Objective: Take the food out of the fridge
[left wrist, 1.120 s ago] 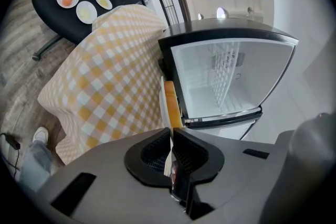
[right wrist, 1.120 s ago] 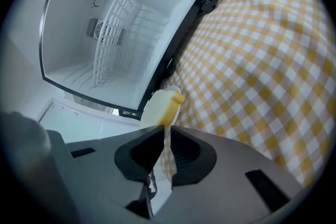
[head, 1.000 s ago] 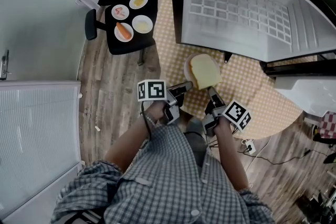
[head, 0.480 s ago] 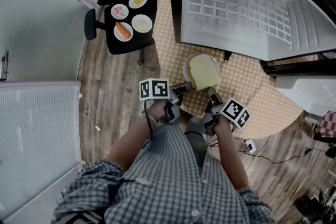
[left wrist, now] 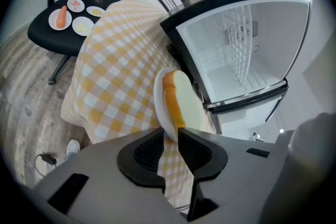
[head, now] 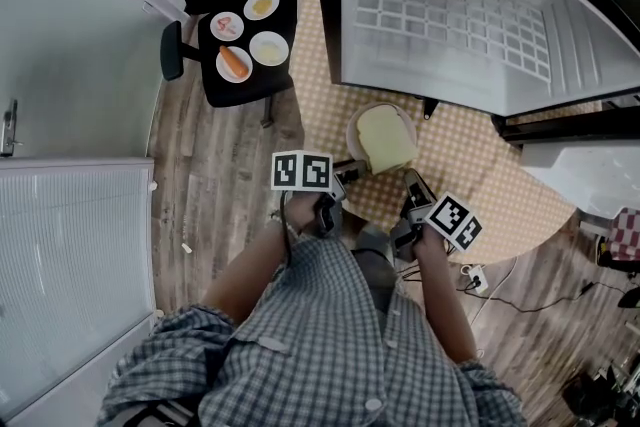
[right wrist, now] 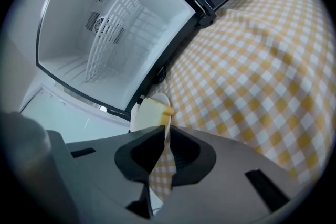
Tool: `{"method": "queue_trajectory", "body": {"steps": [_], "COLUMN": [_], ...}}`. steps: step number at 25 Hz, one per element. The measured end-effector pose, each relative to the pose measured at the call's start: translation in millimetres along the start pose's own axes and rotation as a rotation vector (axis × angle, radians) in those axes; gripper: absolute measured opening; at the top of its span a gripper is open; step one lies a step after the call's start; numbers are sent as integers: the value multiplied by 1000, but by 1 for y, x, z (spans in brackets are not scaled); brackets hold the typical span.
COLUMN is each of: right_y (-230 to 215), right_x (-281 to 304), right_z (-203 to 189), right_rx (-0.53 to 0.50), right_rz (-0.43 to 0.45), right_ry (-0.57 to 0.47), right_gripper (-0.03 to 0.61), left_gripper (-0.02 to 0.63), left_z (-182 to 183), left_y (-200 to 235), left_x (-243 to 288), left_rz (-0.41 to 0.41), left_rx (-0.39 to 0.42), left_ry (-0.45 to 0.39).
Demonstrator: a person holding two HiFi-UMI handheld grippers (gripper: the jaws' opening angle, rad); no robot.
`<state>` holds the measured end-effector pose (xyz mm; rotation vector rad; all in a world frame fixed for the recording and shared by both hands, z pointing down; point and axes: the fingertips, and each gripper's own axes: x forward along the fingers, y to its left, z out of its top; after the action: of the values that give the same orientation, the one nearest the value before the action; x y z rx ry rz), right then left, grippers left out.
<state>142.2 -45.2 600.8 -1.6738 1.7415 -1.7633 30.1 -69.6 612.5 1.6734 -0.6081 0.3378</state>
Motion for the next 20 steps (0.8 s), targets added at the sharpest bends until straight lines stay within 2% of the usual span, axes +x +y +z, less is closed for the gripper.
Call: {"method": "queue_trajectory", "body": {"steps": [5,10,13,17,20], "right_y": [5,16,24,43,61], "right_x": [-9,-15,-19,-23,-27], "right_z": [14,28,36,48,56], "right_rx": [-82,-153,-194,-276,-320], "right_rz": [-18,-10,-10,4,35], "right_ry": [-26,-47,-49,-74,-90], "right_gripper": [28,28,23,18,17], "left_gripper": [86,71,6,5,5], "left_z": [1,8,24,53,69], "left_y": [1,-4,-16,-39,-58], "left_x": [-8,-20,-33,-51,-62], "left_rz": [69,104,120,97,132], "left_rx": [76,161,250,333,454], "left_ry": [2,-15,-79,-184,-237]}}
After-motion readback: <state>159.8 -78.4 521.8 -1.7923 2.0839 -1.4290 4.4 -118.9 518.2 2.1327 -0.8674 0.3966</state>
